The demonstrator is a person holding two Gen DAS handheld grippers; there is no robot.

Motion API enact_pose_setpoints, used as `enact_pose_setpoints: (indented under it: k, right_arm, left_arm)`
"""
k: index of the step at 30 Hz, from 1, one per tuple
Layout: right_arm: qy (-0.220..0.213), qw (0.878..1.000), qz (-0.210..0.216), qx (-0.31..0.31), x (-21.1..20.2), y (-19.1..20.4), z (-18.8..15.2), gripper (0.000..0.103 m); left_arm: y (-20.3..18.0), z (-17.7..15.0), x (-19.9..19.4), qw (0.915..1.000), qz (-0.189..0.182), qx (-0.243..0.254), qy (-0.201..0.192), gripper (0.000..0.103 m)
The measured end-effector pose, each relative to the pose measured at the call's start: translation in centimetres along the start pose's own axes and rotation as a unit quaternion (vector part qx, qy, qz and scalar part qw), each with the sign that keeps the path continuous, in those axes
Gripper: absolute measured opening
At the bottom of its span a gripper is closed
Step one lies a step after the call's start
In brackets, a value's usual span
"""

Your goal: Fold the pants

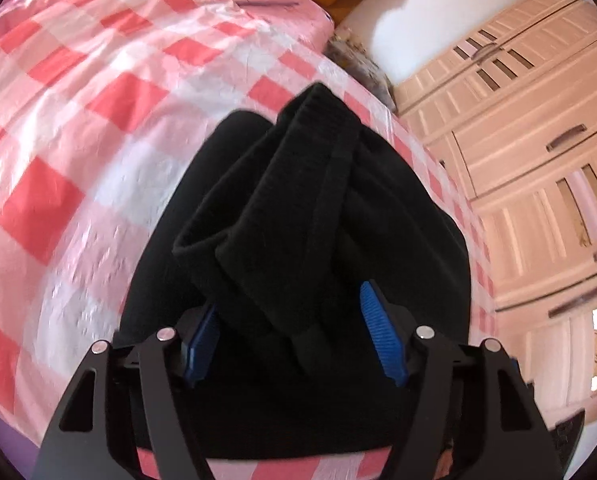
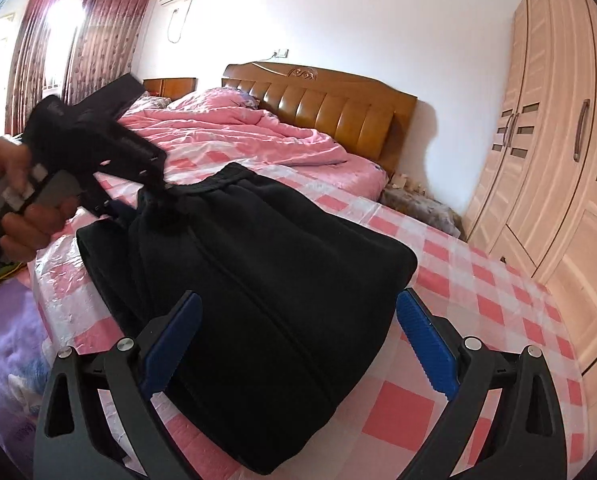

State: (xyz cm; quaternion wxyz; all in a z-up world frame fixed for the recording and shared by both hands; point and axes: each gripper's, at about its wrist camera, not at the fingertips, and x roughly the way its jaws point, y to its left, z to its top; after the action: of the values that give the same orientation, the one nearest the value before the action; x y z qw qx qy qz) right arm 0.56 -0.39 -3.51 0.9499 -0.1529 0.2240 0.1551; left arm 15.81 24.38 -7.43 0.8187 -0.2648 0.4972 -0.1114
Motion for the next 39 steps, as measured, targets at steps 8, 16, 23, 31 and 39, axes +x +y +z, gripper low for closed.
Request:
enact_pose_setpoints:
  k: [8, 16, 23, 31, 39]
  right_arm:
    - [0.016, 0.994, 0.092, 0.049, -1.6, -1.7, -2.0, 0.096]
    - [0.054, 0.998, -0.011, -0.031, -1.2, 1.0, -5.4, 0.097]
    - [0.042, 0.99, -0.103, -0.086, -2.2, 2.2, -5.5, 0.097]
    - [0.07, 0.99, -0.085, -0.093, -0.8, 2.4, -6.0, 0.097]
    - [0.083, 0.992, -0.064, -0.069, -0.4, 1.4, -6.1, 0.097]
  left_arm:
    - [-2.9, -0.9, -2.8, 0.9974, 0.019, 0.021, -0.067, 0.035]
    - [-8.9, -0.6, -7.0, 0.9926, -0.001, 0.072, -0.098, 0.035]
    - [-7.1, -2.5, -11.7, 0.9859, -0.024, 0.063, -0.153, 0.034]
    - [6.6, -5.4, -6.0, 0.9914, -0.07, -0.042, -0.102, 0.034]
    - [3.9, -7.1, -6.8, 0.991, 0.01, 0.014, -0.133, 0.042]
